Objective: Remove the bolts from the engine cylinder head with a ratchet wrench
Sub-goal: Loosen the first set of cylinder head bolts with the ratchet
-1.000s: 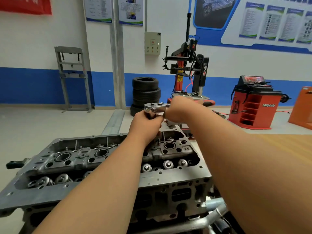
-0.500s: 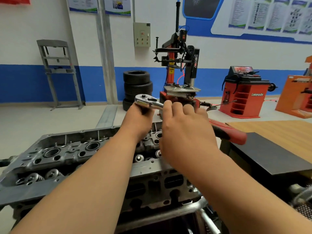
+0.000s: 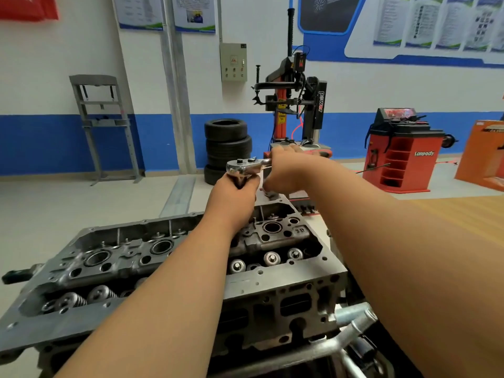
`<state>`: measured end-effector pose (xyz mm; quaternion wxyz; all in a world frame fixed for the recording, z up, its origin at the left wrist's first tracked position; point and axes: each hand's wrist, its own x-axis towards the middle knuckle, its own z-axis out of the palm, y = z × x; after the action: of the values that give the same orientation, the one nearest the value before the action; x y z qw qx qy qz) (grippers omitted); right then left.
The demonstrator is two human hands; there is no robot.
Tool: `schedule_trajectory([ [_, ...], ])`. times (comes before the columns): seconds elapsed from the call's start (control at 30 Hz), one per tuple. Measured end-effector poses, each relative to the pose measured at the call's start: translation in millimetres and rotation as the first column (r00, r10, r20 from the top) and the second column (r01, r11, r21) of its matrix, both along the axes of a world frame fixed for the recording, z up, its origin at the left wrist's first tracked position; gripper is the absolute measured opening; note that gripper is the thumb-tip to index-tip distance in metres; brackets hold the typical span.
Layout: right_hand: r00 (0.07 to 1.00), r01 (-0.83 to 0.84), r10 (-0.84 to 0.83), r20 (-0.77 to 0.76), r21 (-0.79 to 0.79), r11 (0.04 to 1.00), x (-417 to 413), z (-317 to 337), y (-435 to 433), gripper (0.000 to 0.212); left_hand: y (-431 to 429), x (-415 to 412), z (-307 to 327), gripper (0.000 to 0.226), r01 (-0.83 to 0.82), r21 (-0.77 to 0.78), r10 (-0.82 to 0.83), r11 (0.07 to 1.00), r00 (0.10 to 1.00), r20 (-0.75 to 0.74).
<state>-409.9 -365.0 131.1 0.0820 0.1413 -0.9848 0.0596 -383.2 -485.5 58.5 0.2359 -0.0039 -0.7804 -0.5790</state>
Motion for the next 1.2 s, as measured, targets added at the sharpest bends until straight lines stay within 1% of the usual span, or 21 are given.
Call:
schedule_trajectory([
  [0.17,1.000,0.026,-0.026,-0.001,-0.040,0.999,-0.3,-9.3,2.3,0.077,0.0,2.2,1.5,0.018,0.014,-0.010,-0.014,1.000,1.000,-0.010],
  [0.3,0.997,0.045,-0.047,-0.058,-0.035,0.998,9.3,-13.9,3.5,0.074,2.7,3.7,1.0,0.018,-0.006,-0.084,0.005,0.996,1.000,-0.014],
  [0.37,0.989,0.087,-0.082,-0.125,0.029,0.996,22.0,-18.1,4.6,0.070,4.5,2.9,0.3,0.015,-0.015,-0.095,0.013,0.995,1.000,-0.021],
  [0.47,0.964,0.165,-0.123,-0.238,0.169,0.972,55.4,-26.0,13.6,0.076,5.8,1.2,-1.3,0.014,-0.015,-0.075,0.014,0.997,1.000,-0.017],
  [0.53,0.951,0.127,-0.063,-0.301,0.195,0.972,82.1,-31.7,17.7,0.075,5.3,-1.6,-1.7,0.015,-0.014,-0.053,0.014,0.999,1.000,-0.003],
  [0.6,0.937,0.030,0.038,-0.349,0.186,0.982,104.4,-37.2,17.3,0.073,4.3,-3.9,-2.4,0.014,-0.018,-0.063,0.018,0.998,1.000,-0.004],
  [0.67,0.926,-0.028,0.090,-0.366,0.170,0.985,109.1,-37.8,18.3,0.073,3.5,-5.1,-3.2,0.013,-0.015,-0.080,0.014,0.997,1.000,-0.020],
  [0.73,0.945,-0.041,0.083,-0.315,0.137,0.990,94.9,-31.1,26.8,0.070,1.9,-5.6,-3.5,0.013,-0.008,-0.062,0.007,0.998,1.000,-0.018],
  [0.8,0.967,-0.040,0.069,-0.245,0.122,0.992,65.9,-23.6,37.0,0.068,0.0,-6.6,-2.9,0.018,-0.004,-0.043,0.004,0.999,1.000,-0.012],
  [0.9,0.993,-0.043,0.047,-0.107,0.041,0.998,16.8,-11.2,29.3,0.072,-2.6,-7.3,-2.0,0.021,-0.026,-0.026,0.026,0.999,1.000,-0.010],
  [0.97,0.999,-0.014,0.015,-0.029,0.030,0.999,-6.4,-4.0,8.0,0.077,-3.9,-7.2,-1.6,0.021,-0.022,-0.024,0.022,0.999,1.000,-0.006],
  [1.07,0.999,0.042,-0.042,-0.005,0.037,0.998,-19.7,-2.6,-12.4,0.078,-4.7,-5.4,-0.3,0.017,0.009,-0.041,-0.009,0.999,1.000,0.004],
  [1.2,0.998,0.069,-0.069,-0.007,0.007,0.998,-15.0,-12.1,-7.7,0.074,-4.1,-4.6,-2.4,0.017,0.027,-0.093,-0.028,0.995,1.000,-0.014],
])
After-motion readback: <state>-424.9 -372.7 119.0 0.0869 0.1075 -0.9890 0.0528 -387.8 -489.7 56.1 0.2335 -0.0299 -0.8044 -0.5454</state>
